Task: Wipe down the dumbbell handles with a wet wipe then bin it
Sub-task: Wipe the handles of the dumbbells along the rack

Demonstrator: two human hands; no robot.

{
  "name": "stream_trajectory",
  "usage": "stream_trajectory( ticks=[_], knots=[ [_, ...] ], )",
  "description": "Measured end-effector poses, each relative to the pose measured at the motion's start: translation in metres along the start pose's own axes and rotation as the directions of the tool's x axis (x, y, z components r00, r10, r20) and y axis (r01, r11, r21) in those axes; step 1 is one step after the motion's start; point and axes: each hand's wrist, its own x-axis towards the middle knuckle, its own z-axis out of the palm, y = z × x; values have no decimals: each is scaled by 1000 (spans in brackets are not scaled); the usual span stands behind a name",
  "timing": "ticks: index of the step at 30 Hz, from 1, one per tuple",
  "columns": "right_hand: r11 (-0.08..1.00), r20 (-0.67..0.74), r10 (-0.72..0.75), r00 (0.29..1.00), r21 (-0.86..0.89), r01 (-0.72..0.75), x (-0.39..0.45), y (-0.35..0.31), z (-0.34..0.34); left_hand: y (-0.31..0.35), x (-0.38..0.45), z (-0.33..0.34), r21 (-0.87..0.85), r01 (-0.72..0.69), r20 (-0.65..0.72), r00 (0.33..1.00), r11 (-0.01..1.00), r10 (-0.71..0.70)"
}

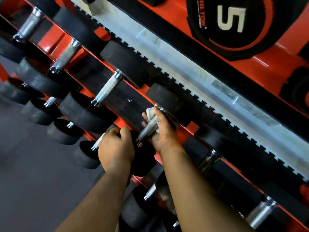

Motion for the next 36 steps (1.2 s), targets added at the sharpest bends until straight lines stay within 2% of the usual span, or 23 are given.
stream_trajectory(
  ticks=[5,7,11,15,19,21,24,28,30,33,35,36],
  knots=[
    [997,-55,-77,996,-10,76,-5,13,-24,-1,0,1,-8,-35,8,999,999,35],
    [995,-30,-97,995,-27,96,-4,12,-29,-2,0,2,-4,-42,11,999,999,42],
    [998,74,-12,997,-66,17,1,-3,-8,-5,0,3,6,-53,3,999,999,53],
    [989,92,27,995,-145,-13,6,-6,-9,-3,0,3,8,-44,-5,999,999,44],
    [994,-146,-49,988,-108,34,-7,5,-22,-5,2,3,12,-50,-7,999,999,50],
    [994,-192,-38,981,-103,19,-6,5,-18,-6,2,4,23,-56,-4,998,998,56],
    [964,-41,51,998,-259,-60,1,-7,-1,-6,2,5,24,-40,12,999,999,40],
    [980,50,23,998,-200,-12,9,-11,-3,-6,3,5,15,-31,25,999,999,31],
    [976,7,13,1000,-217,-11,2,-1,-11,-6,3,6,7,-33,23,999,999,33],
    [986,-201,-2,980,-164,-31,-11,15,-12,-7,3,6,9,-40,16,999,999,40],
    [982,-246,38,968,-170,-82,-12,16,-6,-5,3,6,9,-43,12,999,999,42],
    [970,-226,70,972,-213,-120,-12,11,0,-5,2,6,13,-39,11,999,999,39]
  ],
)
